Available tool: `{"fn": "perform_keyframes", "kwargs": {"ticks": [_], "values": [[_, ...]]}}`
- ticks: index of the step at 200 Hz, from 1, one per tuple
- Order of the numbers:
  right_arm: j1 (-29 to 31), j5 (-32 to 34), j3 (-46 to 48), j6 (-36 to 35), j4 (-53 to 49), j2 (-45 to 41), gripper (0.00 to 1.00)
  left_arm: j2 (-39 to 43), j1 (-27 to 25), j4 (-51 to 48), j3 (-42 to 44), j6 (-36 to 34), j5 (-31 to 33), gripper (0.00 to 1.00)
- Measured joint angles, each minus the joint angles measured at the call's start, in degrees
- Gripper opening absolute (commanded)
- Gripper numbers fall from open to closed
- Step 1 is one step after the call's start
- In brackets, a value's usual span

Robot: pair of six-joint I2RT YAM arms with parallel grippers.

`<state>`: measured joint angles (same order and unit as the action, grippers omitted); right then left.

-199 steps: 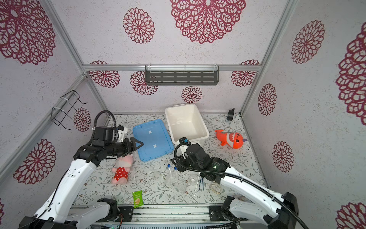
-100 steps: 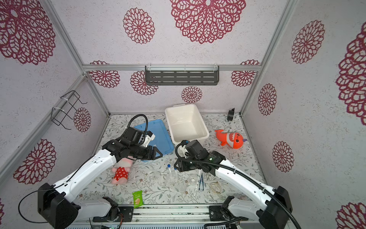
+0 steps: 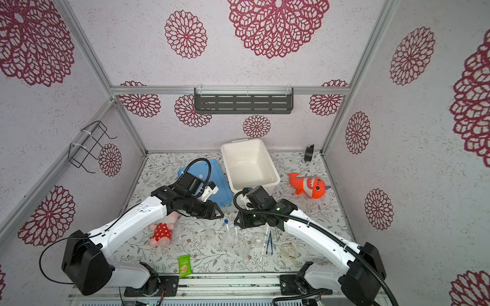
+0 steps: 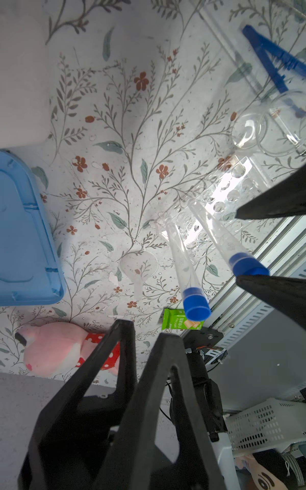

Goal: Organize the chemistry lab equipment

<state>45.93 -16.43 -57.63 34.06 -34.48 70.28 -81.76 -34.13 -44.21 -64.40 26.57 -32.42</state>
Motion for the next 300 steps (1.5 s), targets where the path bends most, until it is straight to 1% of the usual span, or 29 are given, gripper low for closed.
{"fn": "perform_keyframes", "kwargs": {"ticks": [53, 102, 149, 224, 248, 264, 284, 300], "values": [[0.0, 0.7, 0.3, 0.0, 0.7, -0.3, 0.36, -3.0, -0.9, -0.2, -0.3, -0.8, -1.6, 0.5], [0.0, 0.8, 1.2, 0.1, 1.8, -0.8, 0.39, -3.6, -1.3, -0.2, -0.4, -0.9, -1.6, 0.51], [-0.1, 1.7, 1.3, 0.0, 1.2, -2.0, 0.44, -3.7, -1.3, -2.8, -2.2, -2.7, -0.1, 0.53], [-0.2, 0.9, 1.2, 0.0, 0.6, -4.3, 0.47, -3.1, -0.2, -5.9, -4.4, -4.4, 0.8, 0.55], [-0.2, 0.6, 1.1, 0.0, 1.0, -4.3, 0.49, -2.5, 1.5, -7.3, -5.0, -4.9, 0.8, 0.6], [-0.2, 1.4, 0.2, -0.2, 0.2, -4.3, 0.52, -1.3, 3.5, -8.2, -5.1, -5.3, 0.6, 0.62], [-0.3, 3.5, -2.3, -1.4, -1.7, -4.4, 0.56, 2.0, 7.7, -9.5, -5.2, -5.6, 0.3, 0.63], [-0.7, 5.2, -3.3, -2.3, -2.6, -4.9, 0.59, 5.8, 11.6, -10.3, -5.2, -5.9, 0.4, 0.68]]}}
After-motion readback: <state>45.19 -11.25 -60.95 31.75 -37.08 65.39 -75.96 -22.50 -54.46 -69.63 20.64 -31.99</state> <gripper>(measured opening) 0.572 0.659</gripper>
